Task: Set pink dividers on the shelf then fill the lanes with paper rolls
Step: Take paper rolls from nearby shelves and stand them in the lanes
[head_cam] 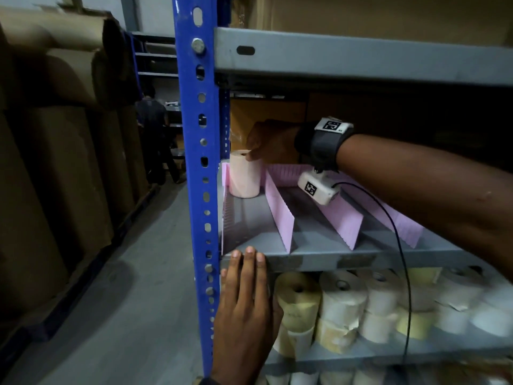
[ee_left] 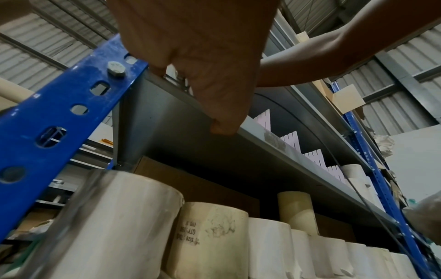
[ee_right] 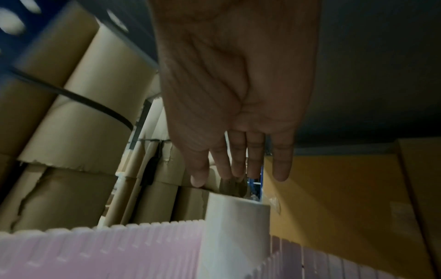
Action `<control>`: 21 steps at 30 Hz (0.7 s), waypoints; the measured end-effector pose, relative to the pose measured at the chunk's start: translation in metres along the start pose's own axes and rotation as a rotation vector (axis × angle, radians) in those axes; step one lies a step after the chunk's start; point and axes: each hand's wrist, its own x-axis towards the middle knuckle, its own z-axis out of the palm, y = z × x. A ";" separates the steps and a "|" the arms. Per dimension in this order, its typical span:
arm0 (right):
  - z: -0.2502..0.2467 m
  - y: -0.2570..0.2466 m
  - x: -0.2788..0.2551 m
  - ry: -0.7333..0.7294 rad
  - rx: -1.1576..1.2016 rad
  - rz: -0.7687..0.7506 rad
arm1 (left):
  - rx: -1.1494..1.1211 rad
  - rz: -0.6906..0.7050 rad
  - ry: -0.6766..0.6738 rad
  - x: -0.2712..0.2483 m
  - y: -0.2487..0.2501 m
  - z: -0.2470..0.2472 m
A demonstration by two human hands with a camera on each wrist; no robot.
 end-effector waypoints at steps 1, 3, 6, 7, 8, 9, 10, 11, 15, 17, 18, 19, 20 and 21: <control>-0.005 0.001 -0.006 0.020 0.028 0.013 | -0.018 0.003 -0.003 -0.001 0.000 -0.002; -0.013 -0.002 -0.019 0.067 0.080 0.036 | -0.052 0.005 -0.005 -0.002 0.000 -0.004; -0.028 -0.015 -0.049 0.069 0.043 0.031 | -0.125 0.007 -0.047 -0.005 -0.001 -0.013; -0.033 -0.019 -0.060 0.062 0.037 0.020 | -0.147 0.003 -0.063 -0.006 -0.002 -0.016; -0.038 -0.025 -0.072 0.057 0.049 0.022 | -0.177 -0.003 -0.074 -0.007 -0.003 -0.019; -0.041 -0.030 -0.088 0.064 0.051 0.021 | -0.221 -0.013 -0.074 -0.009 -0.003 -0.022; -0.043 -0.034 -0.105 0.096 0.049 0.004 | -0.274 -0.027 -0.070 -0.013 -0.003 -0.025; -0.042 -0.038 -0.126 0.135 0.052 -0.014 | -0.345 -0.030 -0.054 -0.020 -0.002 -0.027; -0.022 -0.051 -0.225 0.233 0.154 -0.035 | -0.616 -0.041 0.043 -0.054 0.013 -0.037; -0.007 -0.054 -0.277 0.254 0.181 0.039 | -0.744 -0.060 -0.003 -0.068 0.029 -0.045; 0.002 -0.053 -0.301 0.257 0.199 0.082 | -0.783 -0.063 -0.032 -0.072 0.037 -0.048; 0.010 -0.051 -0.324 0.253 0.225 0.129 | -0.804 -0.058 -0.062 -0.077 0.047 -0.050; 0.019 -0.048 -0.344 0.248 0.256 0.172 | -0.808 -0.048 -0.085 -0.079 0.057 -0.052; 0.028 -0.044 -0.363 0.244 0.283 0.221 | -0.819 -0.040 -0.107 -0.082 0.068 -0.053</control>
